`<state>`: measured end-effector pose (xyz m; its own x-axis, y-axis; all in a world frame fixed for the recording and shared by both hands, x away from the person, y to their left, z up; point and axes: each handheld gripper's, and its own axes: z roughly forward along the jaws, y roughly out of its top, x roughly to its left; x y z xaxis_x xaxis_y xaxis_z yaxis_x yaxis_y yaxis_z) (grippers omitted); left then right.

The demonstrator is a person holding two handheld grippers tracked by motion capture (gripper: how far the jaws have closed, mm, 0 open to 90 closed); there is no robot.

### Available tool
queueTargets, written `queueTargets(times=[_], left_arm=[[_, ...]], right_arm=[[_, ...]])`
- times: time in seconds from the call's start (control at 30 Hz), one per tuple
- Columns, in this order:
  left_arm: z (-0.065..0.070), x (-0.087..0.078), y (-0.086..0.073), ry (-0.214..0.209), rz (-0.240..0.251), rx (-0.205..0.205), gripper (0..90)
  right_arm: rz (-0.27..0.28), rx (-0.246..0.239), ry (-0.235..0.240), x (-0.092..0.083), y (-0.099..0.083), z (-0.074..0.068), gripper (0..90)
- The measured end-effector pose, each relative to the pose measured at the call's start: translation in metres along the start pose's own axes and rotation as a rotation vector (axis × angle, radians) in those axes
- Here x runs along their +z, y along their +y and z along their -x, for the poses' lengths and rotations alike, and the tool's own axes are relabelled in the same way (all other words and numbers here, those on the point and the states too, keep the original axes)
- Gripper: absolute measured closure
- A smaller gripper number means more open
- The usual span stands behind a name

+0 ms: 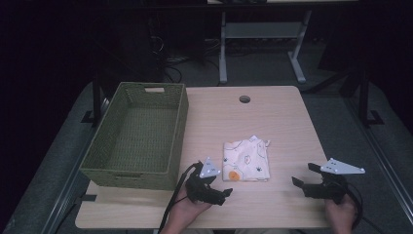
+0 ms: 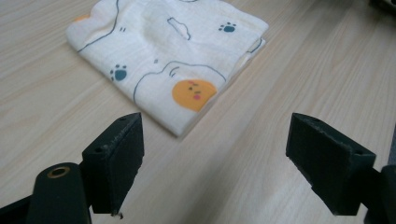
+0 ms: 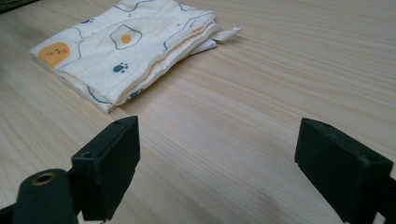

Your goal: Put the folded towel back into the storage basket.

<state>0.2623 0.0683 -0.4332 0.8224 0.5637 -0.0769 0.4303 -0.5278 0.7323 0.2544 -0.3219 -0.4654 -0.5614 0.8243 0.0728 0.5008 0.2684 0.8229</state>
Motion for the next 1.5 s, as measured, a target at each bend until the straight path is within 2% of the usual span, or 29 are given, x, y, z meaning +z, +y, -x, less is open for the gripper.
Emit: queueTargets(times=[0.17,0.47,0.7,0.87,1.2,1.33,1.5], left_arm=[[-0.001,0.012,0.014,0.002,-0.018,0.02,19.9],[-0.004,0.033,0.032,0.008,-0.05,0.023,20.8],[0.0,0.045,0.052,0.008,-0.083,0.077,21.9],[-0.002,0.056,0.065,0.004,-0.099,0.078,22.7],[-0.018,0.088,0.082,0.041,-0.157,0.033,24.6],[-0.026,0.101,0.083,0.059,-0.22,0.017,29.3],[-0.029,0.107,0.082,0.03,-0.231,-0.008,32.7]], right_arm=[[-0.004,0.0,-0.003,0.001,0.0,0.001,13.7],[-0.003,-0.005,0.005,0.001,0.0,0.0,13.7],[-0.008,-0.009,0.009,0.002,0.001,-0.001,13.7],[-0.018,-0.026,0.017,0.001,0.001,-0.003,13.7],[-0.01,-0.026,0.015,0.001,0.001,-0.002,13.7],[-0.013,-0.023,0.022,0.001,0.001,-0.002,13.7],[-0.003,-0.019,0.016,0.001,0.002,-0.003,13.7]])
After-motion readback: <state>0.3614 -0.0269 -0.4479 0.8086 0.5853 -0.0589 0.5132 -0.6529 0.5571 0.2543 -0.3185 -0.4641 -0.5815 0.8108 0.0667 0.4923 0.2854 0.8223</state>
